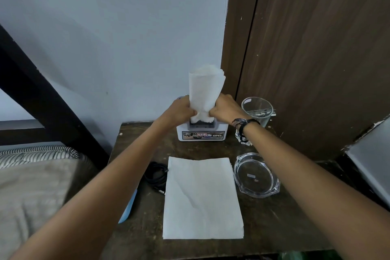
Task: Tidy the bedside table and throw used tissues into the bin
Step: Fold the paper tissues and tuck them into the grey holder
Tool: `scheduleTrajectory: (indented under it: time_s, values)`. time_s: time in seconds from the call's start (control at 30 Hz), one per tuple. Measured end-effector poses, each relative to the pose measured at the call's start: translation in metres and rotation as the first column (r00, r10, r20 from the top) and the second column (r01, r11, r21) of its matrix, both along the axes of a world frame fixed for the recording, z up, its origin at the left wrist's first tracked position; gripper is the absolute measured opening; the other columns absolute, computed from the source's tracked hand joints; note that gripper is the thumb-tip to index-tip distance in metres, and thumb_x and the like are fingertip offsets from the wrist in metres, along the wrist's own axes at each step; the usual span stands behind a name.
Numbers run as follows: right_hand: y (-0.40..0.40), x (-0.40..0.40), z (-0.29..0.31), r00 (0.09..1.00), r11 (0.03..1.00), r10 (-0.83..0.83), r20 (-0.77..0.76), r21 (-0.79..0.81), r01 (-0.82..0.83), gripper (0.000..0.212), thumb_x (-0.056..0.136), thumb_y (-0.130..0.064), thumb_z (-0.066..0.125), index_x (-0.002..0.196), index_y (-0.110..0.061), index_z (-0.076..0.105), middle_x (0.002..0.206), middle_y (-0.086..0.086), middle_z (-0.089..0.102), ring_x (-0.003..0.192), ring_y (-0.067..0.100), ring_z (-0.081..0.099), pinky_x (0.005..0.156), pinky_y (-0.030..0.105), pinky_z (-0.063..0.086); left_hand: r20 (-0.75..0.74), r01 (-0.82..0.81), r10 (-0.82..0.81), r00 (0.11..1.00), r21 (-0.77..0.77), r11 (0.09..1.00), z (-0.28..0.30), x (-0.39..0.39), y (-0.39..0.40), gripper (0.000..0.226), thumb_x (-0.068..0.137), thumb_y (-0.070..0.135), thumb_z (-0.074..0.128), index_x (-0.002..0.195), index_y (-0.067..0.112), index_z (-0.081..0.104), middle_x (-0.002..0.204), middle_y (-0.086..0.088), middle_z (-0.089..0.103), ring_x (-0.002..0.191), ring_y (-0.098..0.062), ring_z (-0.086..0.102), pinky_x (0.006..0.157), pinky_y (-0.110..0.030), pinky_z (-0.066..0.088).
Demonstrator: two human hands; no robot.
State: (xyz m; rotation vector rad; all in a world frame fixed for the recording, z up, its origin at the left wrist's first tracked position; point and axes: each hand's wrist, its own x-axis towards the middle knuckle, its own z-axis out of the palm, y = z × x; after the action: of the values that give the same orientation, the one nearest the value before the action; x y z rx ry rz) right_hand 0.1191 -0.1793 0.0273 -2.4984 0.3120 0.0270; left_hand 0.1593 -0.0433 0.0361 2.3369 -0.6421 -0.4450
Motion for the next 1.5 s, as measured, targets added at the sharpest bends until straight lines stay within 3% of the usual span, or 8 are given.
scheduleTrajectory:
  time_s: [0.17, 0.43, 0.53, 0.7, 0.8, 0.97, 1.17, 1.5]
  values:
    - [-0.002, 0.003, 0.005, 0.996, 0.998, 0.063, -0.069, -0.025, -0.065, 0.001, 0.079, -0.001, 0.048, 0.078, 0.0, 0.048, 0.069, 0.008, 0.046, 0.07, 0.026, 0.049, 0.055, 0.028, 0.034, -0.034, 0.025, -0.023, 0.999, 0.062, 0.998, 0.001, 0.006, 0.0, 0.042, 0.088, -0.001, 0.048, 0.13, 0.003, 0.047, 0.136, -0.016, 0.048, 0.114, -0.026, 0.046, 0.086, -0.025, 0.033]
    - [-0.003, 0.004, 0.01, 0.976, 0.991, 0.126, -0.176, -0.017, -0.131, 0.022, 0.08, -0.003, 0.053, 0.1, 0.006, 0.057, 0.096, 0.016, 0.057, 0.083, 0.027, 0.054, 0.065, 0.028, 0.04, -0.13, 0.104, -0.084, 0.988, 0.159, 0.982, 0.002, 0.016, -0.001, 0.045, 0.087, 0.001, 0.052, 0.132, 0.004, 0.044, 0.137, -0.015, 0.047, 0.122, -0.029, 0.044, 0.095, -0.029, 0.033]
    - [0.002, 0.003, 0.006, 0.964, 0.982, 0.136, -0.229, -0.096, -0.161, 0.016, 0.079, -0.003, 0.057, 0.069, -0.001, 0.045, 0.08, 0.012, 0.049, 0.077, 0.025, 0.049, 0.06, 0.027, 0.037, -0.127, 0.155, -0.123, 0.984, 0.292, 0.944, -0.001, 0.017, -0.005, 0.044, 0.086, 0.011, 0.055, 0.128, 0.004, 0.046, 0.133, -0.015, 0.049, 0.114, -0.027, 0.045, 0.104, -0.038, 0.032]
    - [0.007, -0.003, 0.004, 0.954, 0.955, 0.169, -0.247, -0.198, -0.22, 0.036, 0.081, -0.002, 0.055, 0.056, -0.012, 0.03, 0.06, 0.004, 0.033, 0.055, 0.019, 0.037, 0.046, 0.026, 0.028, -0.047, 0.113, -0.103, 0.994, 0.414, 0.903, -0.006, 0.012, -0.007, 0.046, 0.088, 0.03, 0.05, 0.132, 0.017, 0.043, 0.138, -0.01, 0.046, 0.135, -0.034, 0.032, 0.113, -0.062, -0.004]
    - [0.003, -0.005, 0.005, 0.941, 0.947, 0.217, -0.26, -0.18, -0.268, 0.011, 0.08, -0.005, 0.056, 0.074, 0.002, 0.052, 0.073, 0.012, 0.048, 0.064, 0.022, 0.046, 0.052, 0.025, 0.035, 0.0, 0.108, -0.116, 0.993, 0.369, 0.923, -0.007, 0.006, -0.005, 0.045, 0.095, 0.032, 0.044, 0.138, 0.019, 0.037, 0.146, -0.011, 0.04, 0.141, -0.032, 0.021, 0.11, -0.06, -0.018]
    - [-0.007, -0.014, 0.006, 0.913, 0.937, 0.29, -0.287, -0.11, -0.332, 0.042, 0.077, -0.025, 0.06, 0.111, -0.002, 0.055, 0.106, 0.018, 0.056, 0.094, 0.033, 0.055, 0.078, 0.041, 0.05, 0.166, 0.069, -0.121, 0.979, 0.287, 0.956, 0.001, -0.003, 0.01, 0.041, 0.094, 0.041, 0.046, 0.126, 0.016, 0.051, 0.135, -0.008, 0.053, 0.135, -0.029, 0.033, 0.108, -0.059, -0.019]
    - [-0.006, -0.019, 0.02, 0.916, 0.946, 0.314, -0.251, 0.009, -0.323, 0.055, 0.087, -0.039, 0.054, 0.134, -0.014, 0.044, 0.126, 0.01, 0.054, 0.114, 0.029, 0.05, 0.099, 0.044, 0.044, 0.297, -0.002, -0.058, 0.953, 0.199, 0.98, 0.004, -0.008, 0.021, 0.029, 0.095, 0.033, 0.046, 0.074, 0.013, 0.048, 0.073, 0.004, 0.049, 0.109, -0.025, 0.053, 0.112, -0.06, -0.007]
    - [-0.001, -0.029, 0.023, 0.989, 0.989, 0.05, 0.14, -0.147, -0.029, 0.017, 0.089, -0.023, 0.061, 0.081, -0.01, 0.055, 0.064, 0.009, 0.068, 0.051, 0.014, 0.066, 0.059, 0.03, 0.058, 0.411, -0.08, -0.029, 0.911, 0.246, 0.966, -0.014, -0.007, 0.007, 0.027, 0.083, 0.027, 0.064, 0.097, 0.005, 0.068, 0.125, -0.005, 0.048, 0.12, -0.022, 0.043, 0.111, -0.059, 0.005]
